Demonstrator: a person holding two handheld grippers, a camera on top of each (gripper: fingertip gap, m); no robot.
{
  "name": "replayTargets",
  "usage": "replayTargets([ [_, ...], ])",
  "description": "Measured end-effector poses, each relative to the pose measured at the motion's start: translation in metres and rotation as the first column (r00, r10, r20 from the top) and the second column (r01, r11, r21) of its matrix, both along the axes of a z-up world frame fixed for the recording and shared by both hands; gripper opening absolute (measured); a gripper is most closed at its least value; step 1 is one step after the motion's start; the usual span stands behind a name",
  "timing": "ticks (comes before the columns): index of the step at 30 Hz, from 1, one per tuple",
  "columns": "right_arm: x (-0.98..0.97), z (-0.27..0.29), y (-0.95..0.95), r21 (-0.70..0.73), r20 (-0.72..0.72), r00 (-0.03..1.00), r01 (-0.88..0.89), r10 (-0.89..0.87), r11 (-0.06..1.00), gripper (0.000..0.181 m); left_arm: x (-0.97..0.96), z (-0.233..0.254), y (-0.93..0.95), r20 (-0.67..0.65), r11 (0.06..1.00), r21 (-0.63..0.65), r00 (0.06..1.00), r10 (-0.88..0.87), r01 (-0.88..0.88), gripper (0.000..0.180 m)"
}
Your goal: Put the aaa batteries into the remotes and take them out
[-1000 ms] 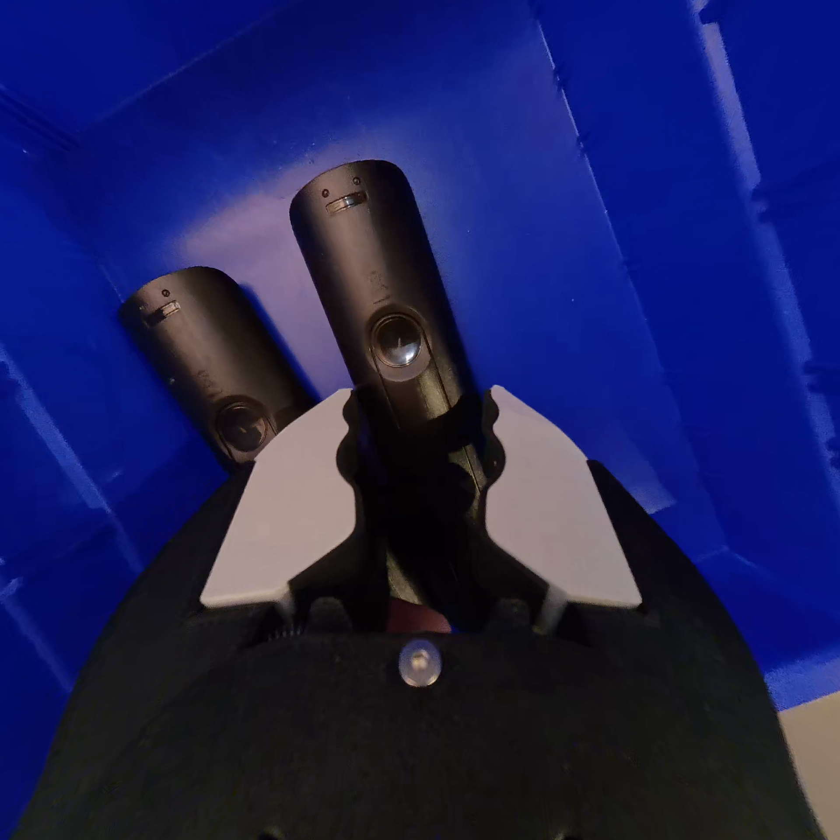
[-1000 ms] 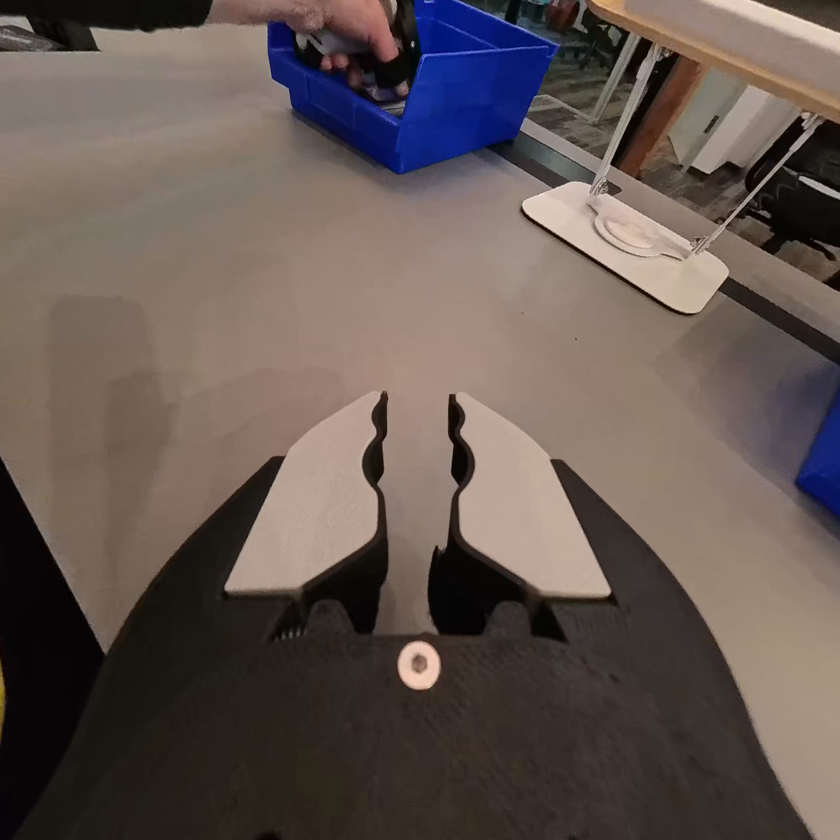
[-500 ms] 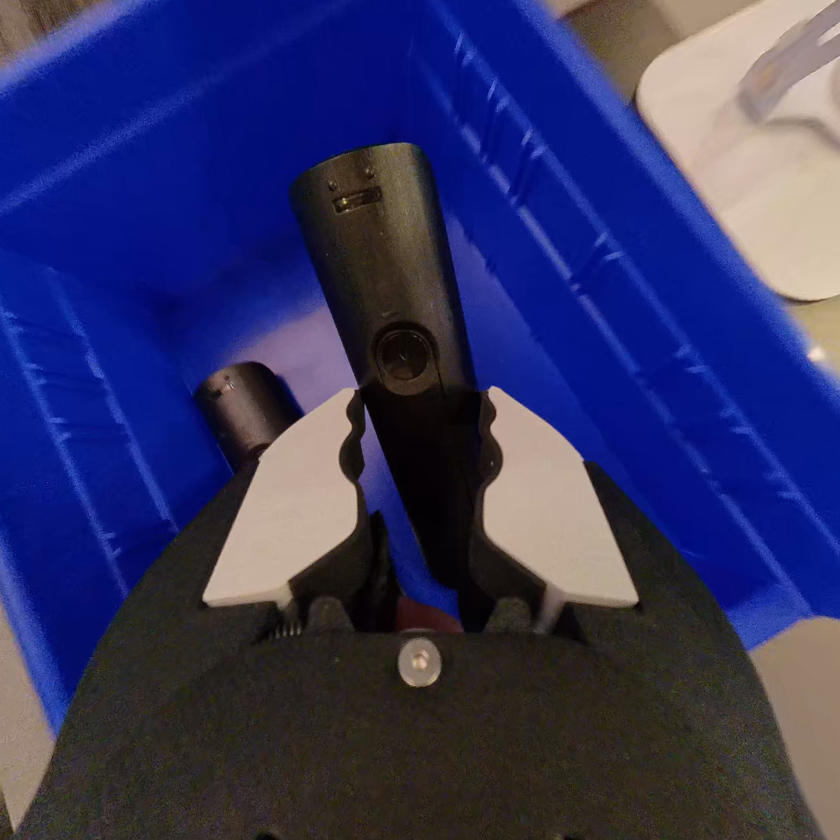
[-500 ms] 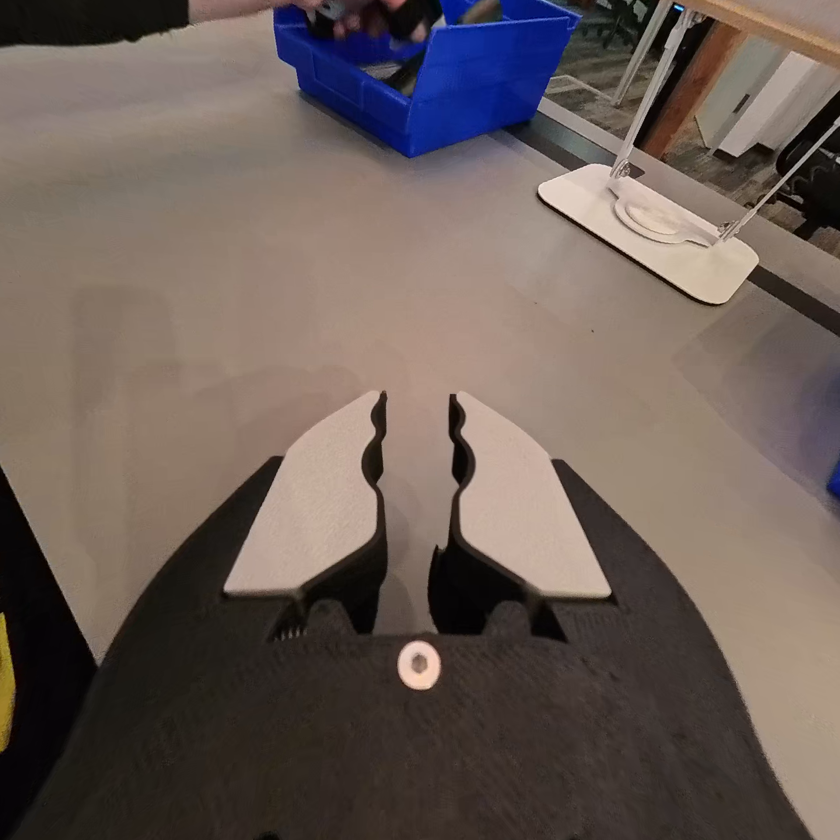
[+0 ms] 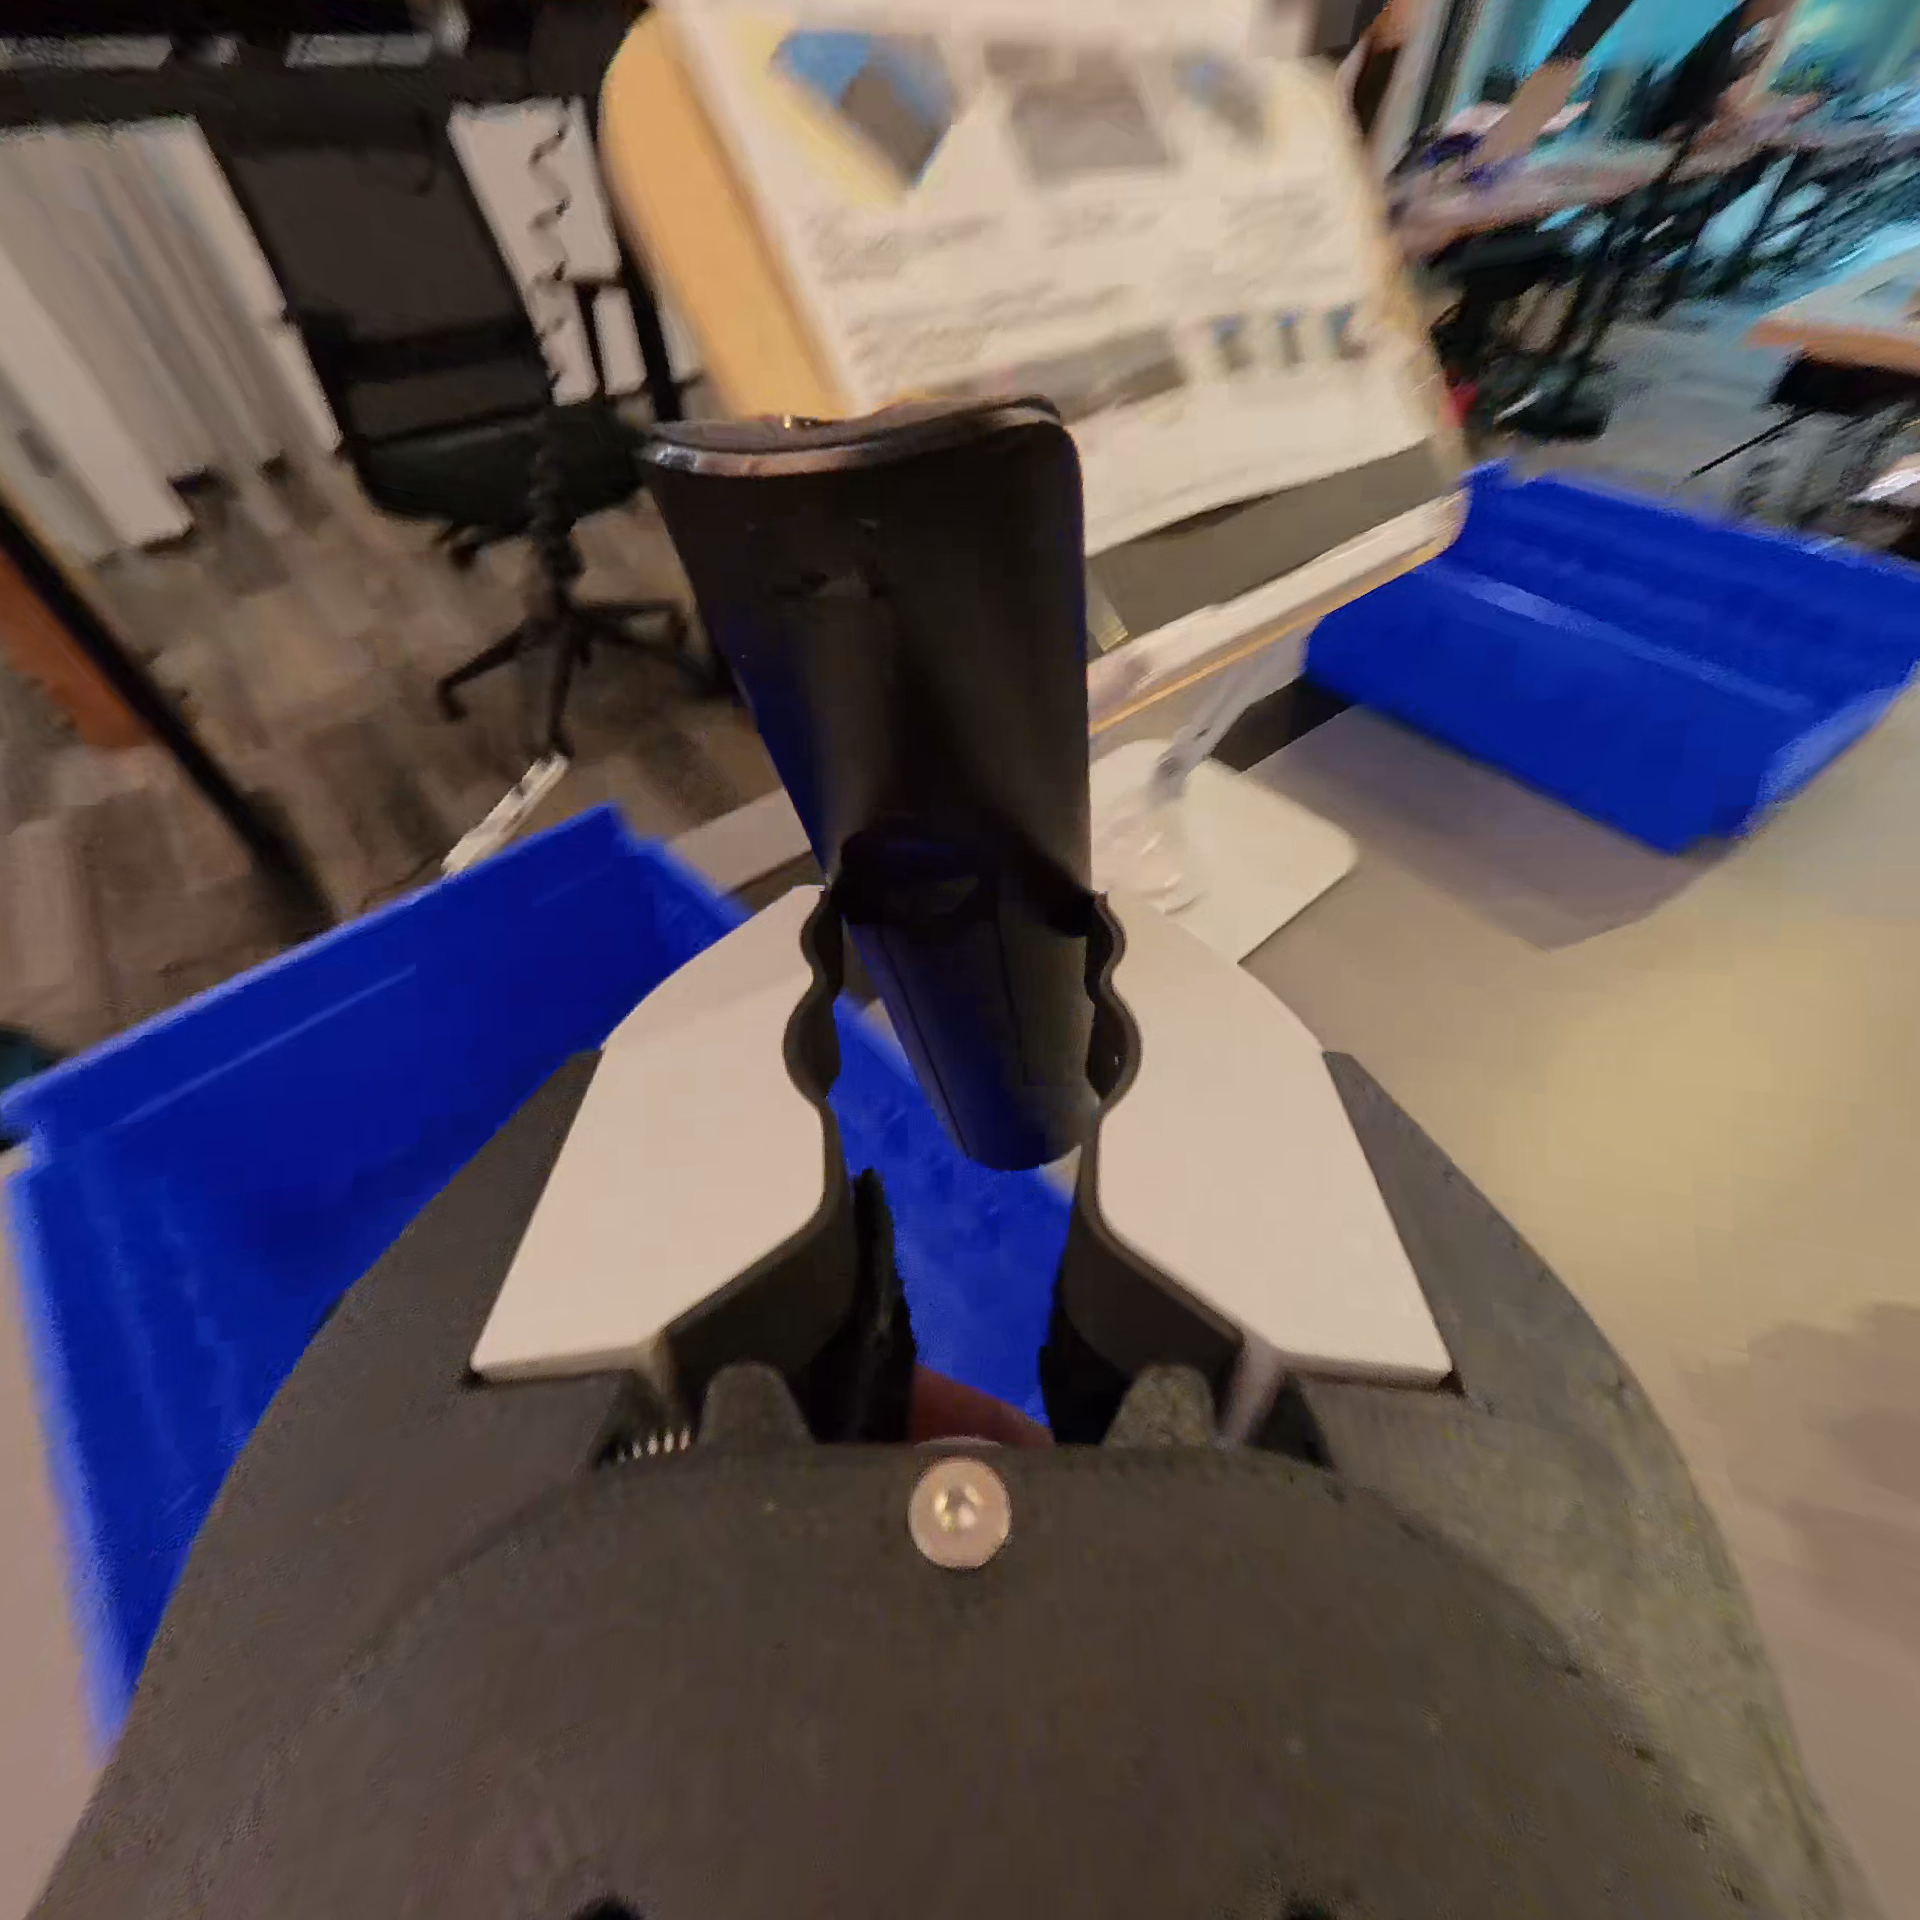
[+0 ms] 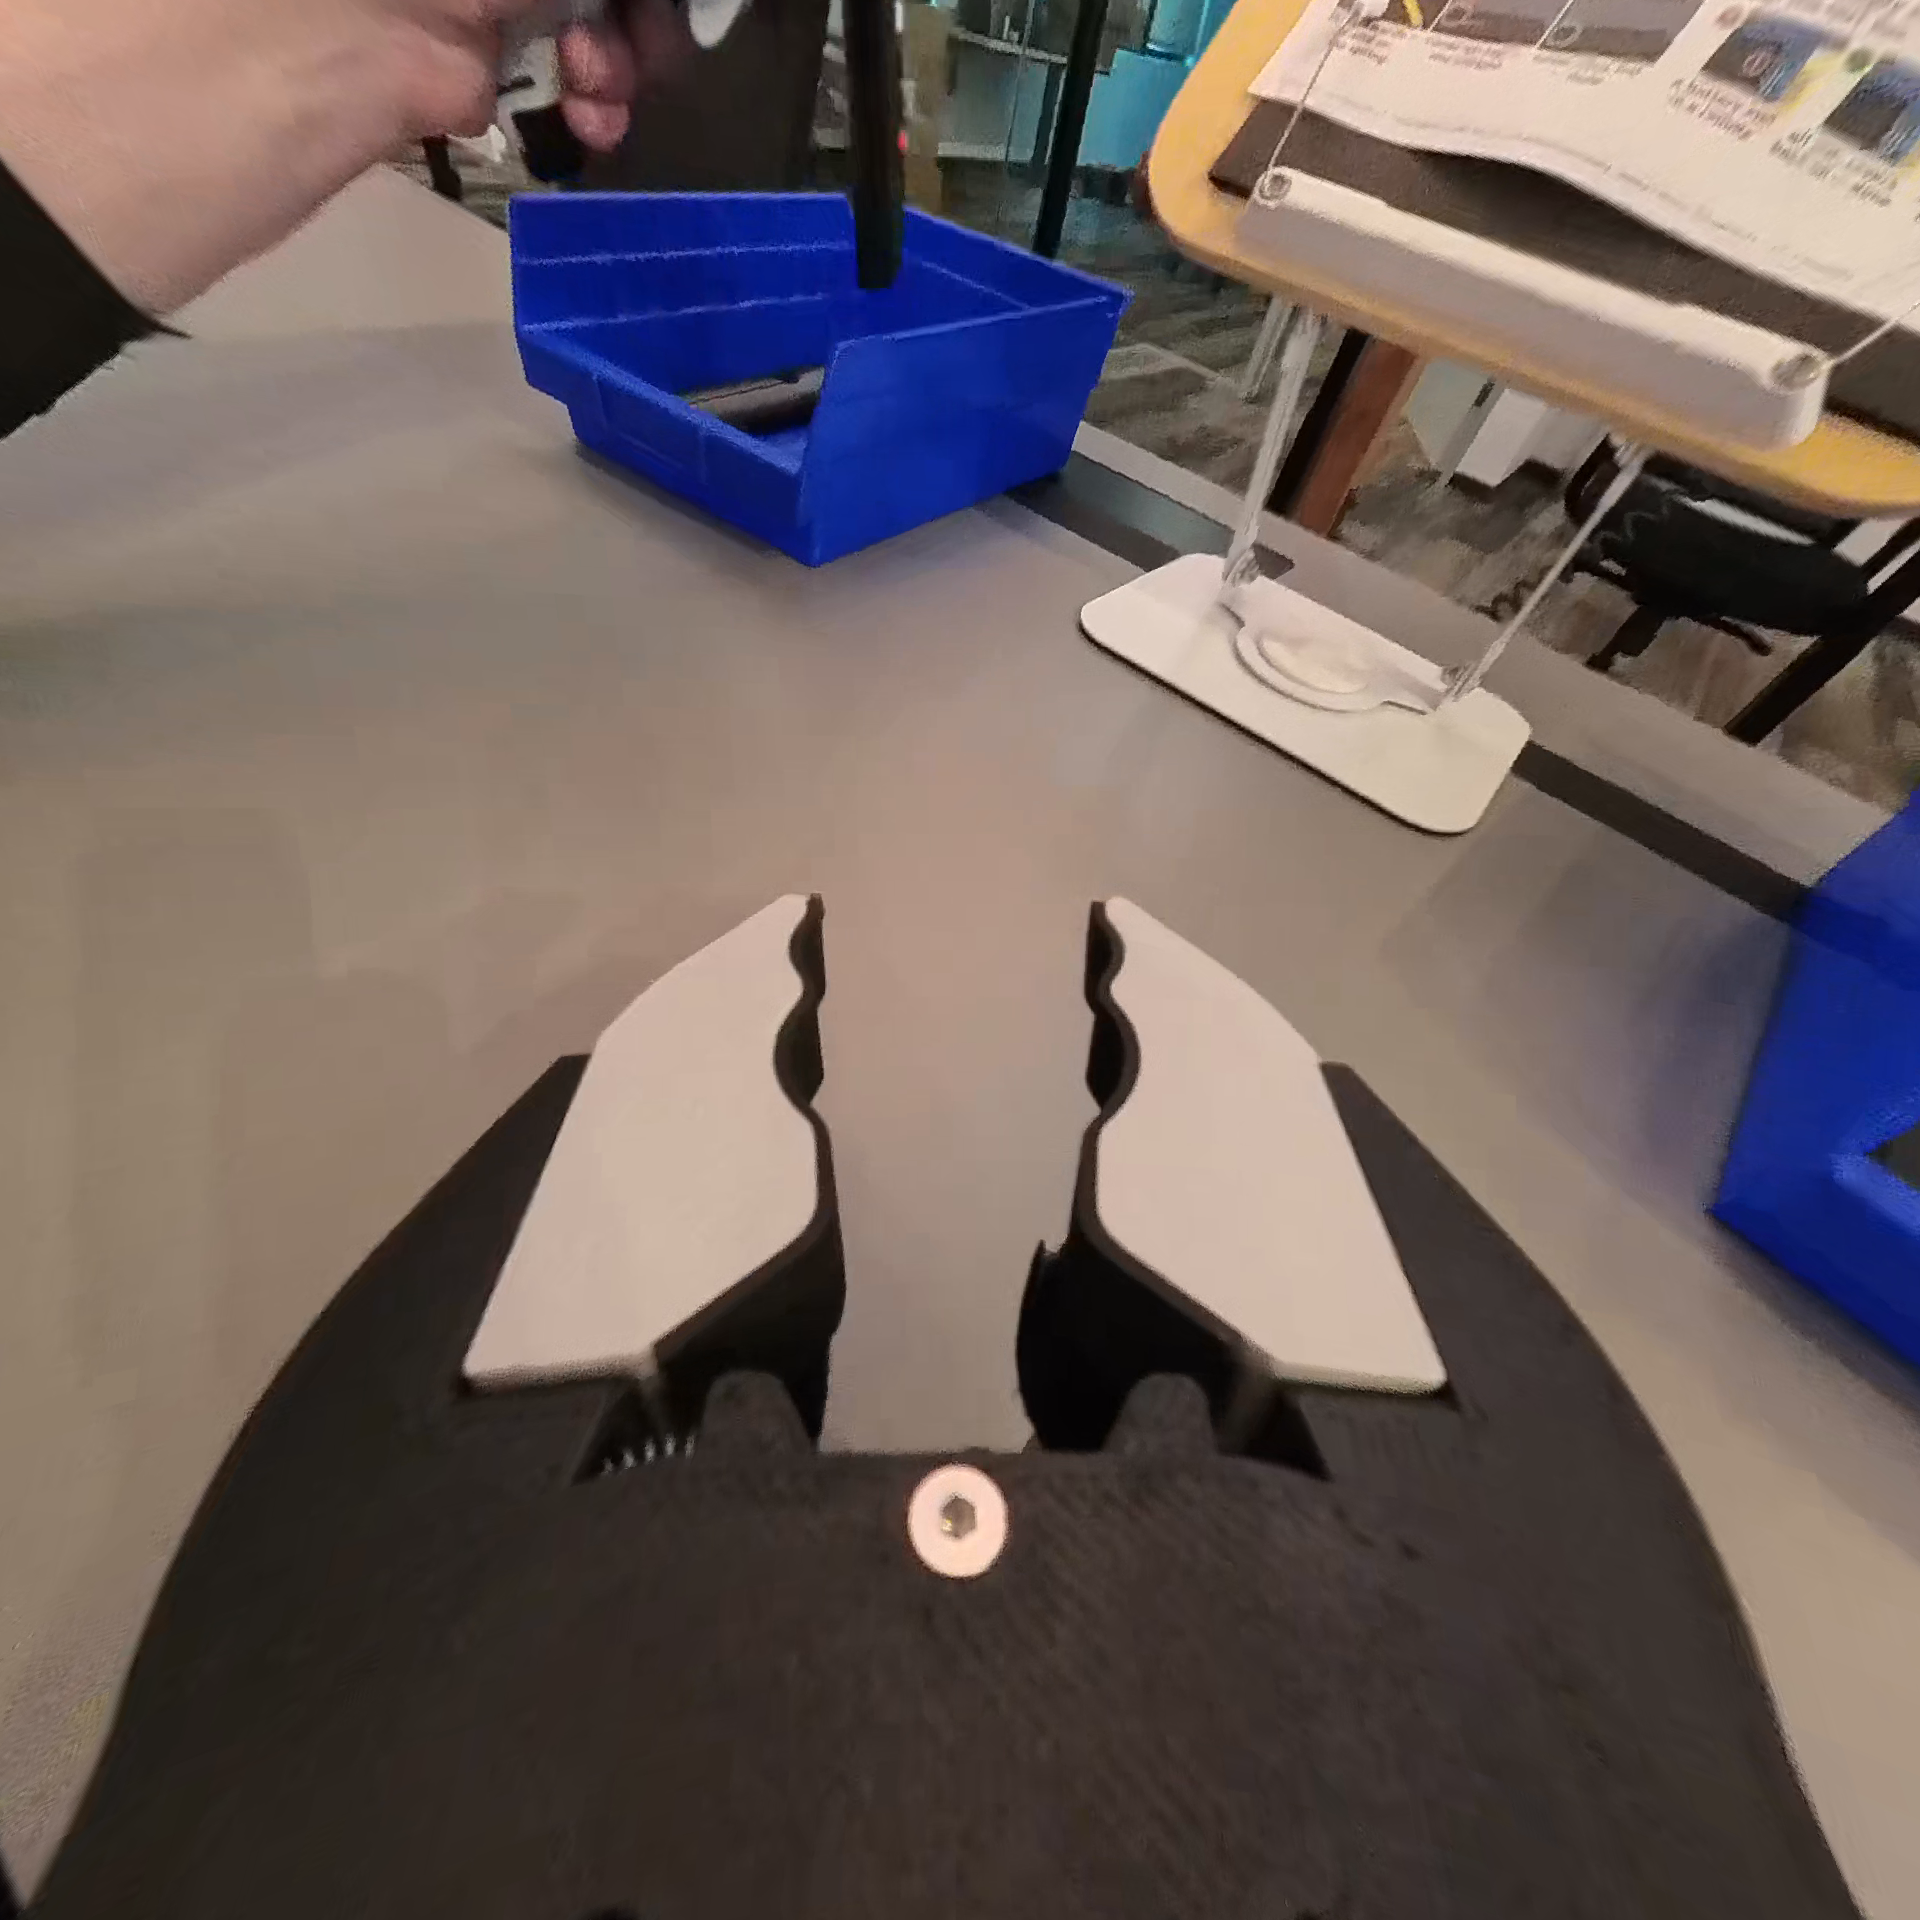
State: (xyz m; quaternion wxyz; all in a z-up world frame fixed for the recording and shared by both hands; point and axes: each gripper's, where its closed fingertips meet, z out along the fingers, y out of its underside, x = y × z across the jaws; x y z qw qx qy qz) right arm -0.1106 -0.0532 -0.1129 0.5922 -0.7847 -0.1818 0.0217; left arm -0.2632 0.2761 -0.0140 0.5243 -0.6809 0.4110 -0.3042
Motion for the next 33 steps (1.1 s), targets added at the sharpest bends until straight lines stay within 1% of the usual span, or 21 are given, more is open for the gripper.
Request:
replayTargets([
  [3,0.001,0.025,0.019,0.071,0.057,0.998,0.035,-0.039,0.997,0.061,0.034,0.030,-0.048,0.104,0.989,0.030,0.984,-0.146,0.143,0.046],
  [5,0.004,0.042,0.035,0.121,0.108,0.991,0.063,-0.076,0.991,0.073,0.062,0.048,-0.087,0.182,0.963,0.034,0.946,-0.268,0.266,0.046],
  [6,0.005,0.050,0.042,0.146,0.125,0.988,0.075,-0.094,0.986,0.078,0.077,0.053,-0.108,0.208,0.942,0.019,0.921,-0.330,0.334,0.046],
  [9,0.014,0.073,0.062,0.208,0.170,0.974,0.114,-0.151,0.971,0.084,0.120,0.061,-0.169,0.266,0.864,0.010,0.832,-0.487,0.503,0.046],
  [10,0.016,0.081,0.066,0.235,0.179,0.971,0.116,-0.160,0.965,0.084,0.133,0.062,-0.189,0.289,0.831,0.005,0.794,-0.535,0.557,0.045],
  [12,0.029,0.090,0.072,0.252,0.241,0.944,0.165,-0.227,0.954,0.085,0.157,0.063,-0.226,0.324,0.762,-0.006,0.722,-0.611,0.648,0.046],
  [14,0.035,0.094,0.072,0.250,0.279,0.929,0.173,-0.242,0.953,0.080,0.177,0.062,-0.257,0.340,0.703,-0.016,0.665,-0.665,0.711,0.046],
  [15,0.043,0.095,0.070,0.263,0.308,0.910,0.200,-0.278,0.944,0.078,0.186,0.060,-0.271,0.341,0.671,-0.026,0.637,-0.691,0.741,0.046],
  [17,0.060,0.095,0.062,0.278,0.382,0.856,0.252,-0.347,0.927,0.069,0.202,0.059,-0.299,0.364,0.600,-0.036,0.570,-0.737,0.799,0.046],
  [19,0.071,0.100,0.050,0.327,0.416,0.814,0.281,-0.404,0.902,0.059,0.214,0.060,-0.317,0.395,0.547,-0.050,0.519,-0.758,0.836,0.046],
  [21,0.088,0.104,0.037,0.355,0.436,0.768,0.333,-0.469,0.874,0.052,0.223,0.061,-0.328,0.401,0.517,-0.061,0.495,-0.771,0.854,0.045],
  [25,0.108,0.119,0.016,0.420,0.442,0.714,0.370,-0.543,0.828,0.037,0.233,0.061,-0.342,0.463,0.465,-0.099,0.454,-0.761,0.880,0.045],
  [27,0.110,0.124,0.010,0.428,0.419,0.731,0.363,-0.538,0.828,0.033,0.234,0.061,-0.344,0.484,0.453,-0.110,0.446,-0.753,0.885,0.046],
  [30,0.109,0.123,0.011,0.404,0.385,0.780,0.338,-0.493,0.850,0.033,0.235,0.062,-0.343,0.503,0.454,-0.104,0.441,-0.743,0.885,0.045],
  [33,0.111,0.123,0.013,0.376,0.237,0.879,0.309,-0.413,0.874,0.033,0.234,0.066,-0.336,0.513,0.480,-0.083,0.450,-0.730,0.873,0.047],
])
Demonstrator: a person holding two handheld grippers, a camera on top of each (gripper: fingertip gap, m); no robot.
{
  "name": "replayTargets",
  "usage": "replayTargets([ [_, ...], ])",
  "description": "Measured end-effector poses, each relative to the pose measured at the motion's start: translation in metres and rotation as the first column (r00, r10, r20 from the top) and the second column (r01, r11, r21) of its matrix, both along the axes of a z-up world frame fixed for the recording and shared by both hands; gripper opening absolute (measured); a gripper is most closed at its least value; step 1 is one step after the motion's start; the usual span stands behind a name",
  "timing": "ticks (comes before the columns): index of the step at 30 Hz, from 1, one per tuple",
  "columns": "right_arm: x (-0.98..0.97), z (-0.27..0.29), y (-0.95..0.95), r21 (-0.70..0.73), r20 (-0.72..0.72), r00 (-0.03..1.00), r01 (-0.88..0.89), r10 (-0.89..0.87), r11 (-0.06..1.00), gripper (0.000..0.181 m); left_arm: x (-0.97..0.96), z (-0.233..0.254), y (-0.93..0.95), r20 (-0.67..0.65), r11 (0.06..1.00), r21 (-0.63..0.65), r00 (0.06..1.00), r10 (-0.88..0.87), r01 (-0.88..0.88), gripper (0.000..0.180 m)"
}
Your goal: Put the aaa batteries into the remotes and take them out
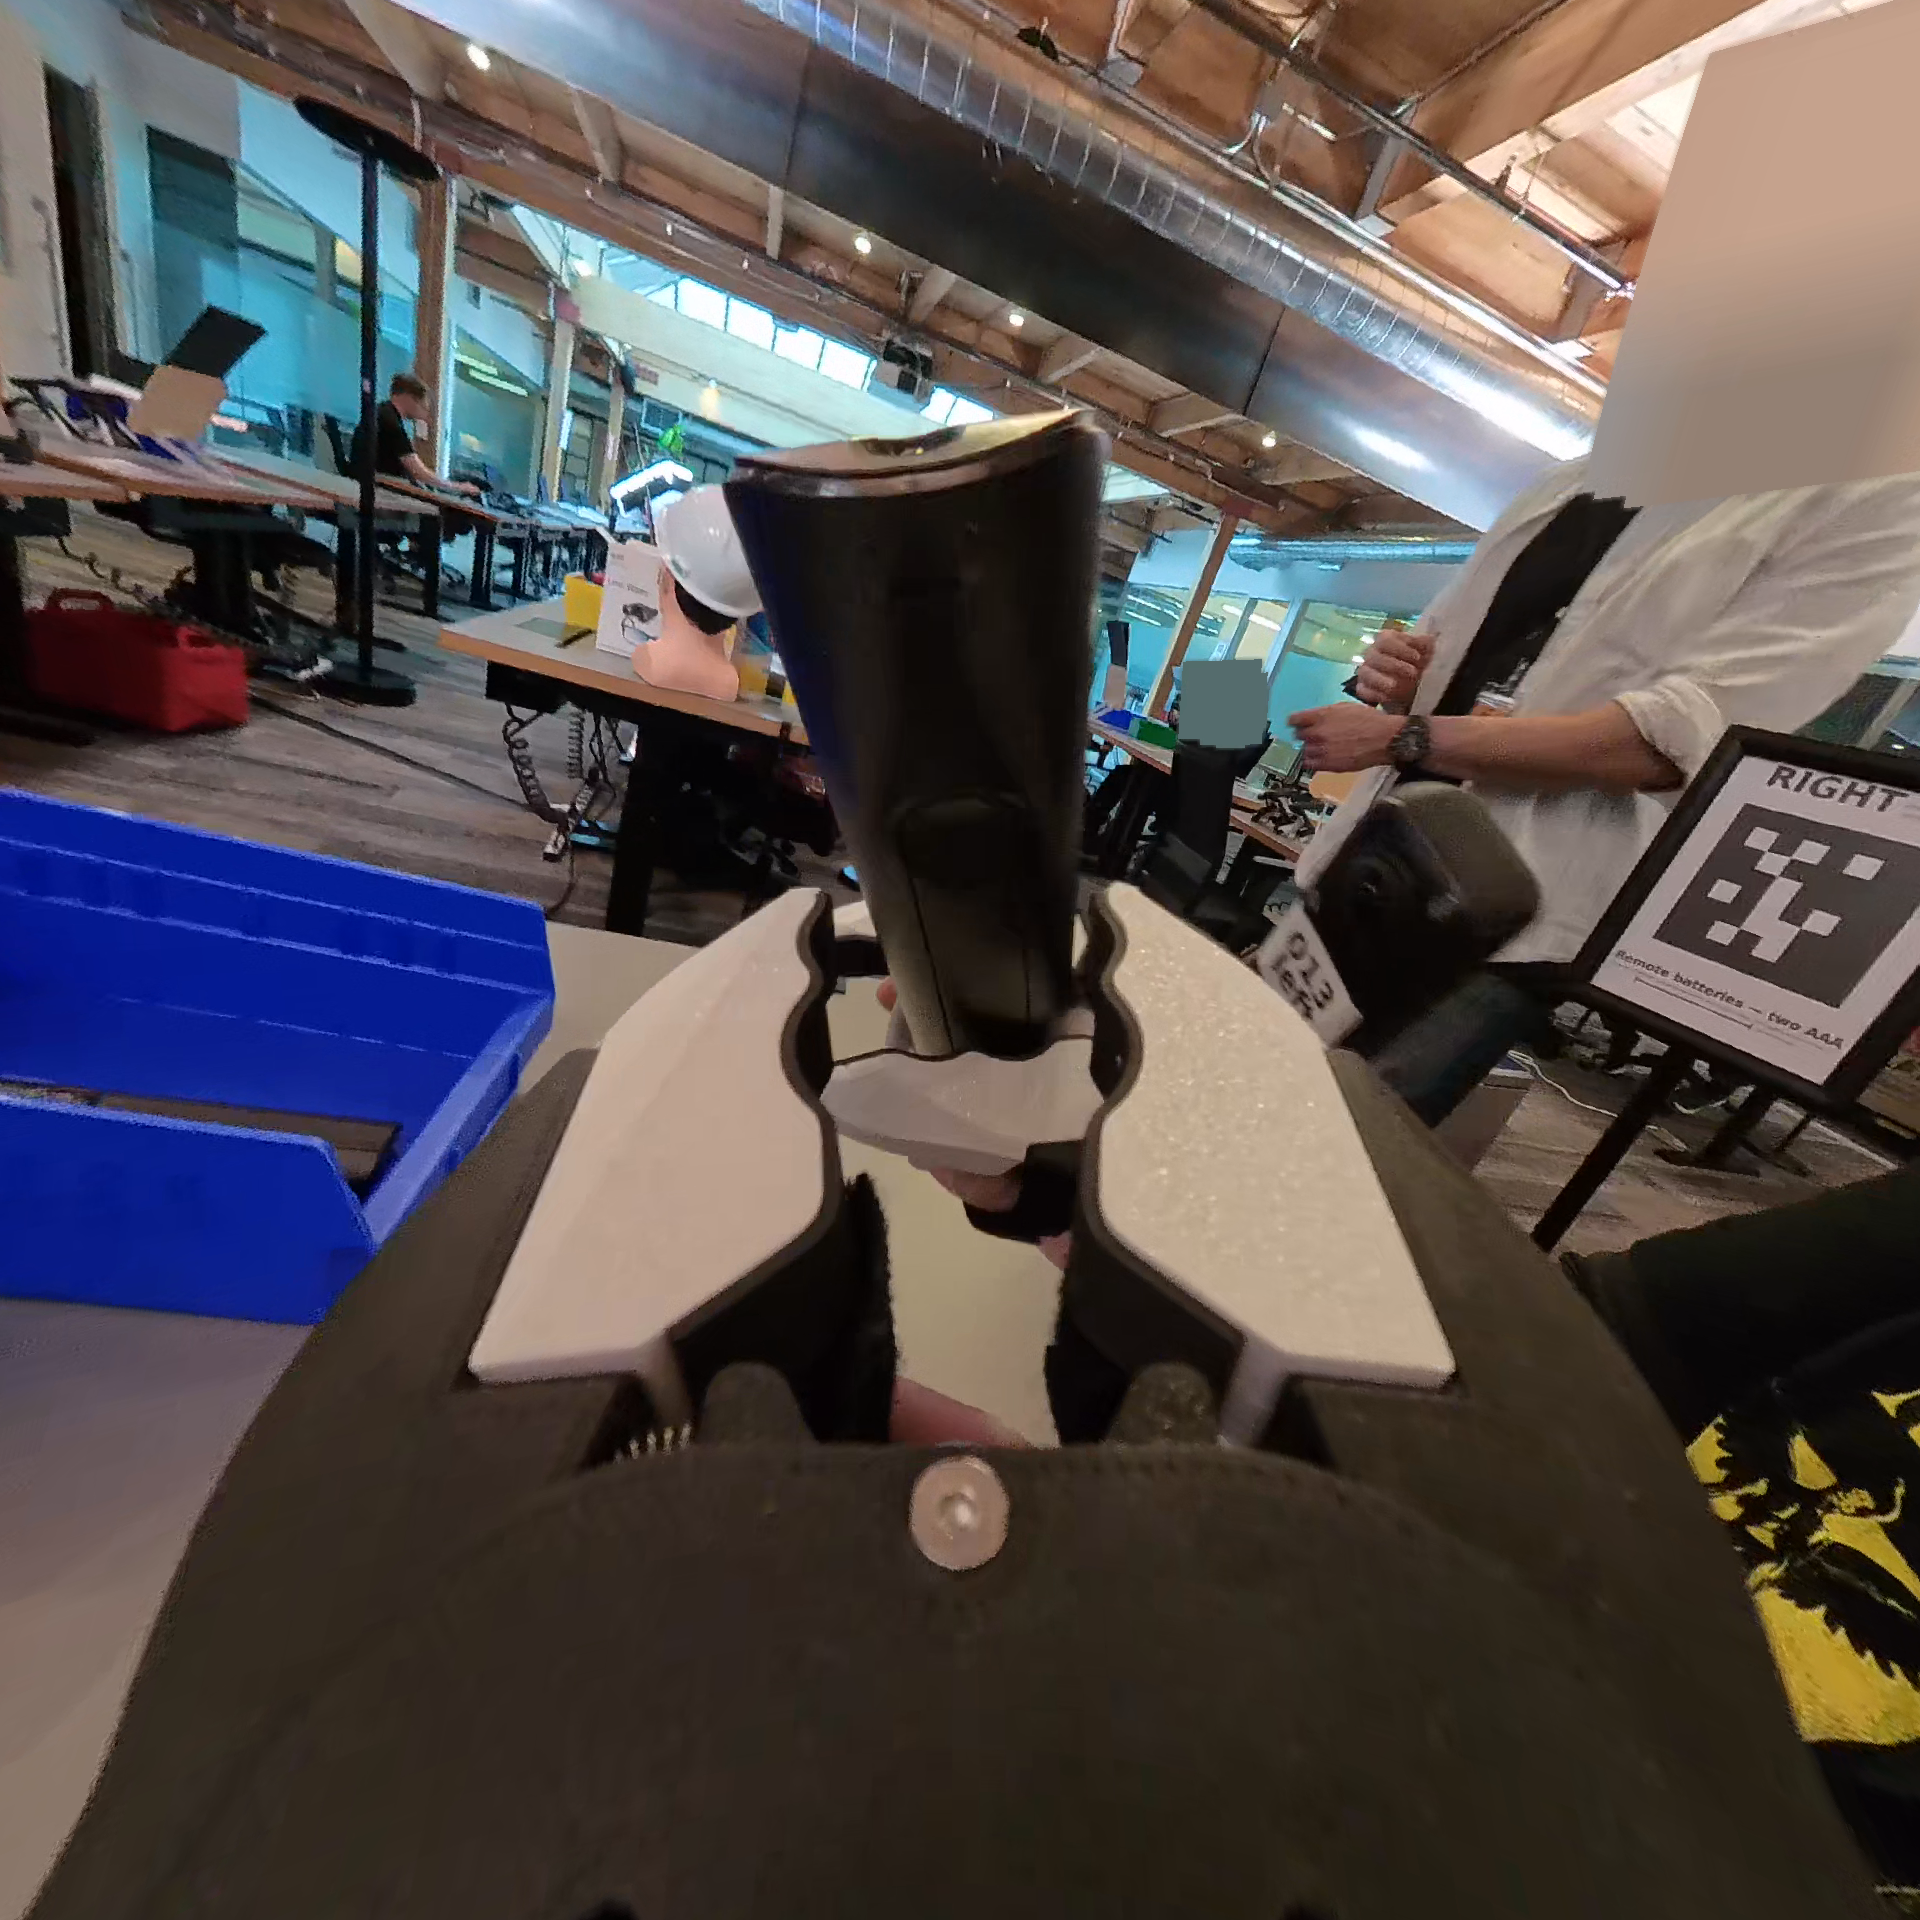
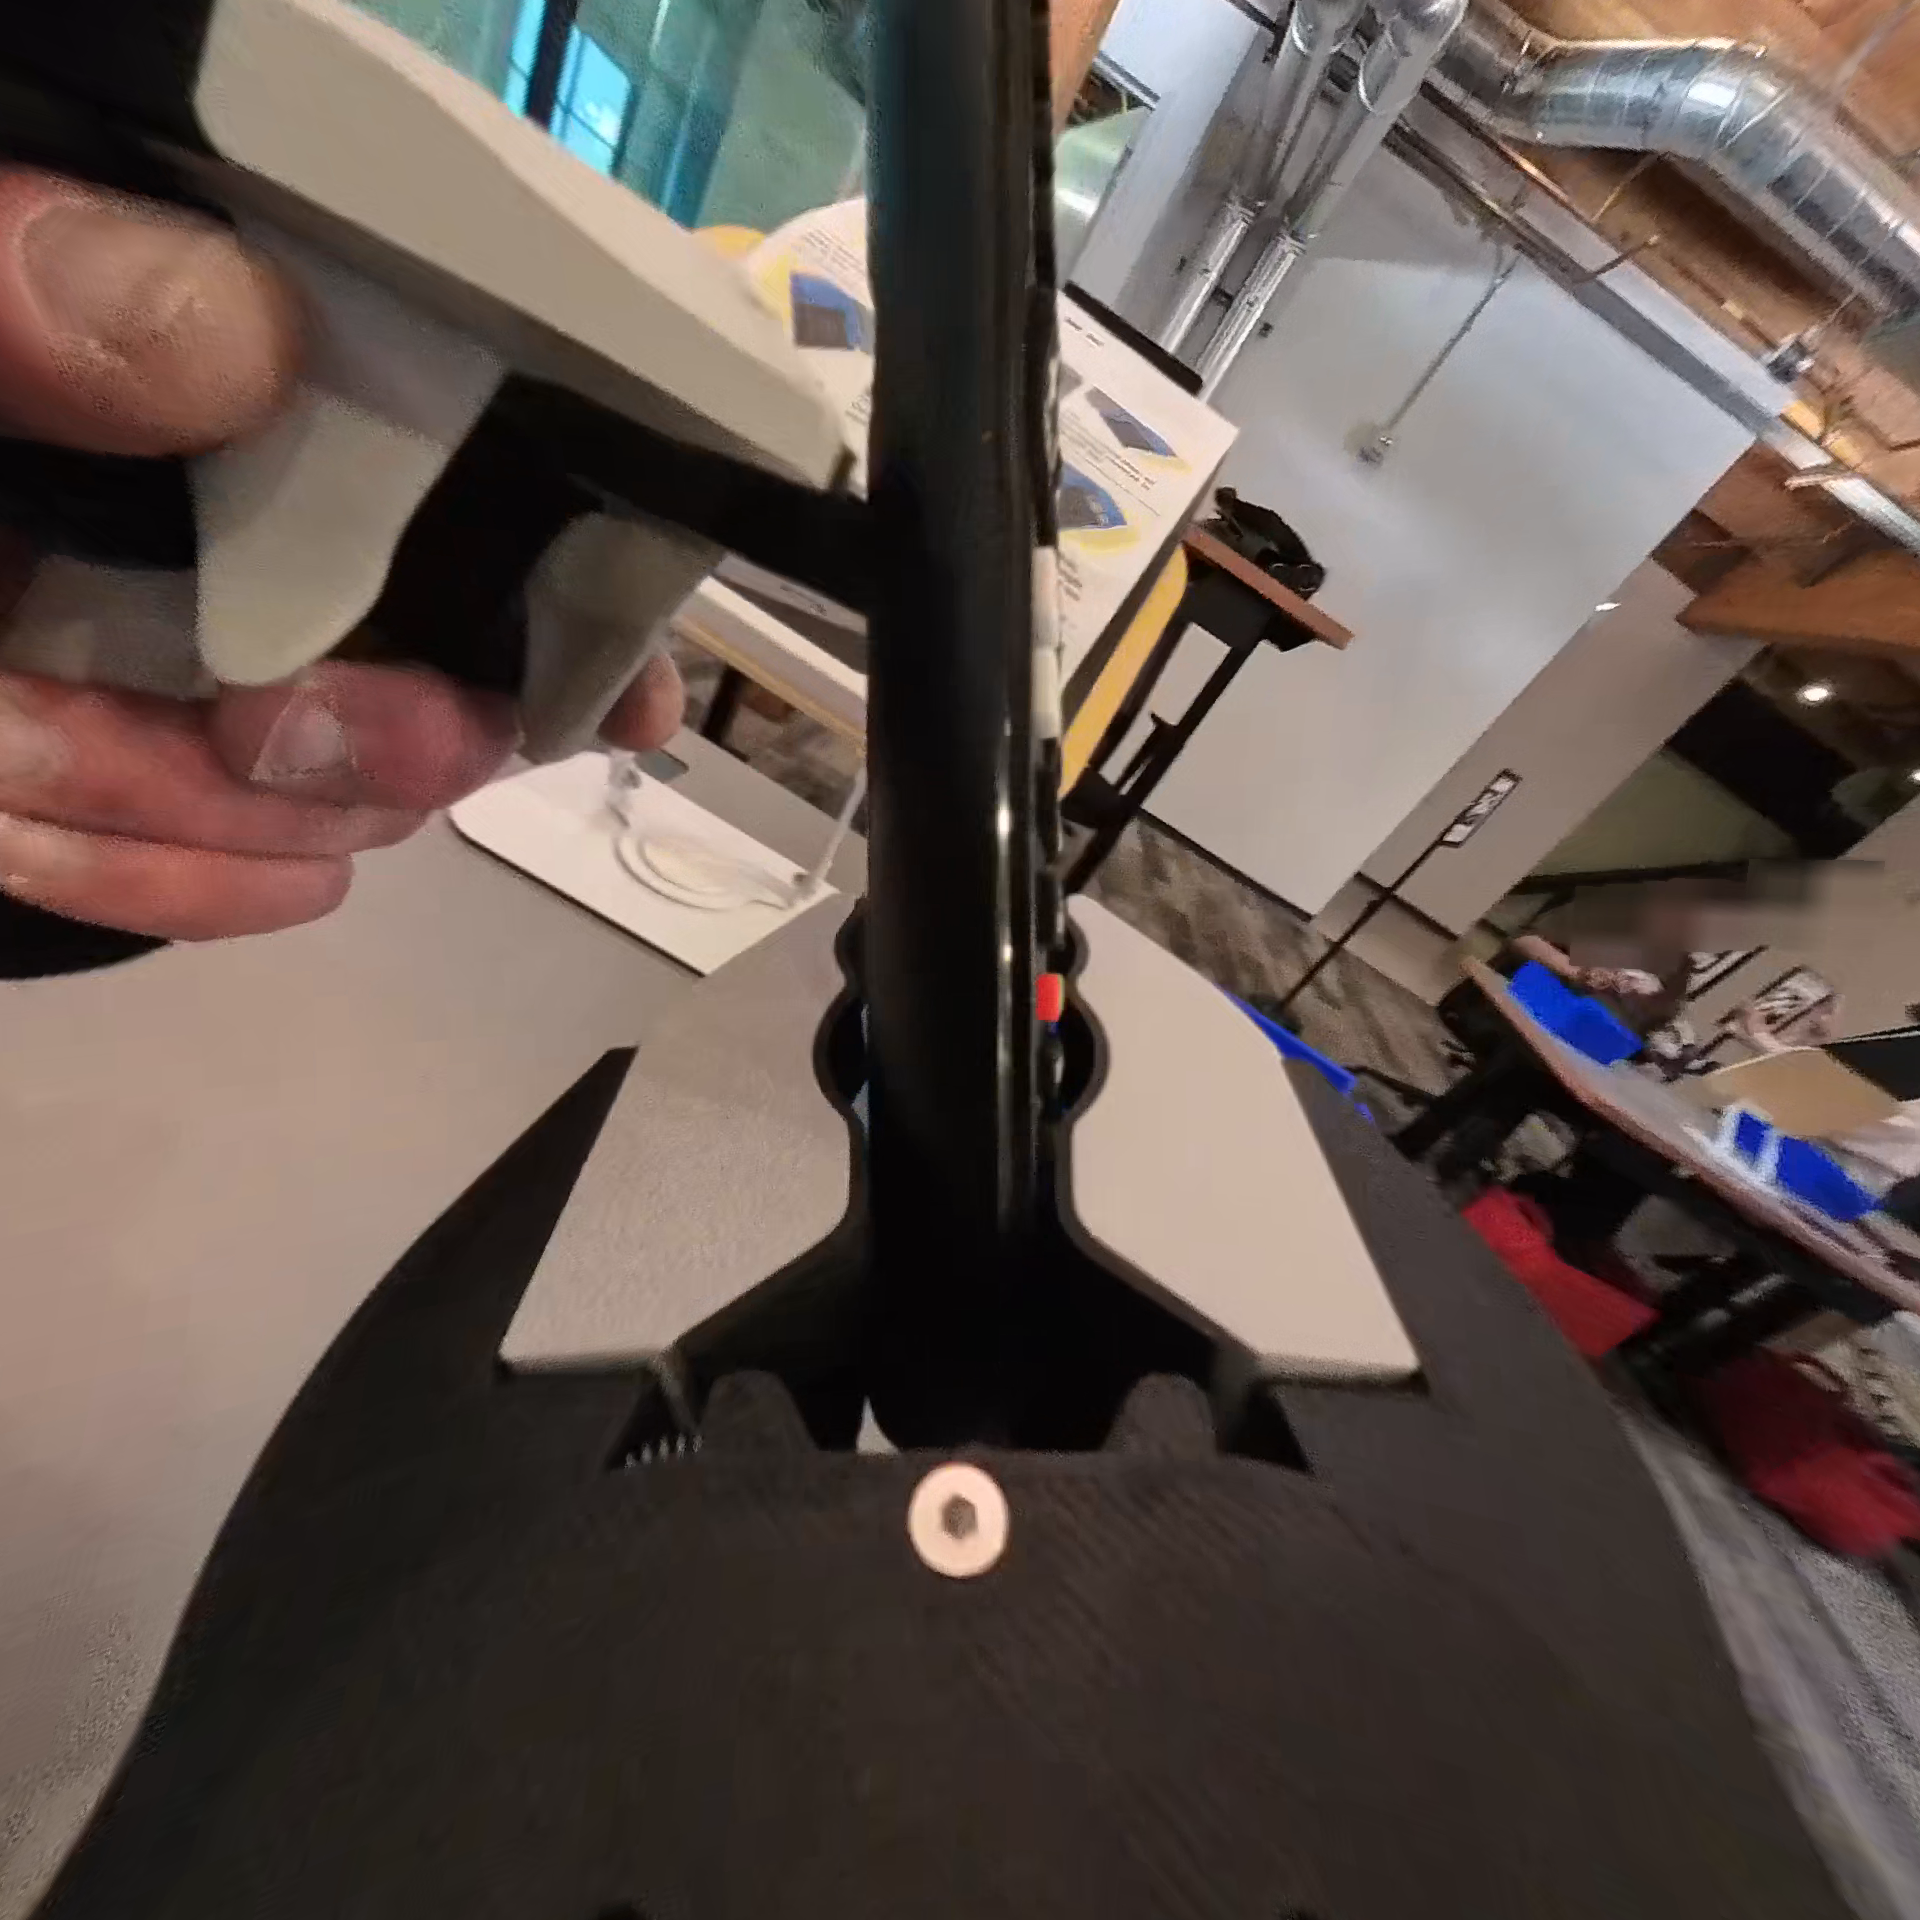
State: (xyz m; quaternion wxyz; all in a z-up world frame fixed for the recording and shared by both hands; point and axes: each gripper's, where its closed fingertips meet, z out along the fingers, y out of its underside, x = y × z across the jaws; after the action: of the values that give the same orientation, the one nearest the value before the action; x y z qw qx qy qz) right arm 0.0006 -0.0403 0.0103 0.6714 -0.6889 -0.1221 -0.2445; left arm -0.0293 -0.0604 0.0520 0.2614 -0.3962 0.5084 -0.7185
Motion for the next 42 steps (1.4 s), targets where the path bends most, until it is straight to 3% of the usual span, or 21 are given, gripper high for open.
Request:
replayTargets([
  [4,-0.007,-0.010,0.004,-0.031,-0.341,0.898,-0.308,0.279,0.951,0.033,-0.007,0.005,0.020,0.045,0.996,0.051,0.997,0.066,-0.069,0.059],
  [6,-0.022,-0.019,0.001,-0.058,-0.480,0.767,-0.512,0.426,0.857,0.033,-0.009,0.006,0.033,0.077,0.987,0.104,0.991,0.112,-0.120,0.066],
  [10,-0.045,-0.042,-0.004,-0.090,-0.662,0.528,-0.761,0.532,0.643,0.032,-0.013,0.004,0.040,0.132,0.962,0.232,0.985,0.114,-0.142,0.077],
  [14,-0.062,-0.059,-0.002,-0.068,-0.746,0.375,-0.865,0.551,0.497,0.032,-0.013,-0.007,0.043,0.103,0.967,0.241,0.993,0.059,-0.083,0.061],
  [17,-0.077,-0.067,-0.003,-0.034,-0.772,0.273,-0.920,0.574,0.391,0.032,-0.021,-0.009,0.040,0.108,0.982,0.185,0.993,-0.056,0.036,0.026],
  [20,-0.078,-0.068,0.007,0.044,-0.803,0.191,-0.926,0.564,0.376,0.032,-0.018,-0.014,0.050,0.083,0.986,0.164,0.996,-0.026,0.012,0.025],
  [22,-0.075,-0.068,0.016,0.076,-0.811,0.179,-0.912,0.558,0.403,0.033,-0.015,-0.016,0.060,0.052,0.992,0.127,0.998,0.019,-0.025,0.025],
  [24,-0.064,-0.061,0.023,0.110,-0.811,0.182,-0.886,0.556,0.450,0.050,-0.015,-0.017,0.067,0.036,0.994,0.104,0.999,0.033,-0.037,0.024],
  [28,-0.036,-0.053,0.036,0.039,-0.762,0.369,-0.794,0.532,0.606,0.049,-0.012,-0.023,0.074,-0.010,0.986,0.153,0.997,0.075,-0.073,0.023],
  [32,-0.040,-0.045,0.043,-0.066,-0.709,0.479,-0.776,0.518,0.627,0.046,-0.009,-0.030,0.063,-0.051,0.976,0.211,0.997,0.059,-0.046,0.023],
  [36,-0.058,-0.037,0.048,-0.056,-0.726,0.419,-0.827,0.546,0.560,0.035,-0.006,-0.035,0.052,-0.065,0.965,0.258,0.996,0.054,-0.036,0.023],
  [42,-0.066,-0.027,0.045,0.004,-0.704,0.385,-0.838,0.596,0.546,0.023,-0.008,-0.031,0.052,-0.057,0.965,0.261,0.997,0.045,-0.029,0.024],
])
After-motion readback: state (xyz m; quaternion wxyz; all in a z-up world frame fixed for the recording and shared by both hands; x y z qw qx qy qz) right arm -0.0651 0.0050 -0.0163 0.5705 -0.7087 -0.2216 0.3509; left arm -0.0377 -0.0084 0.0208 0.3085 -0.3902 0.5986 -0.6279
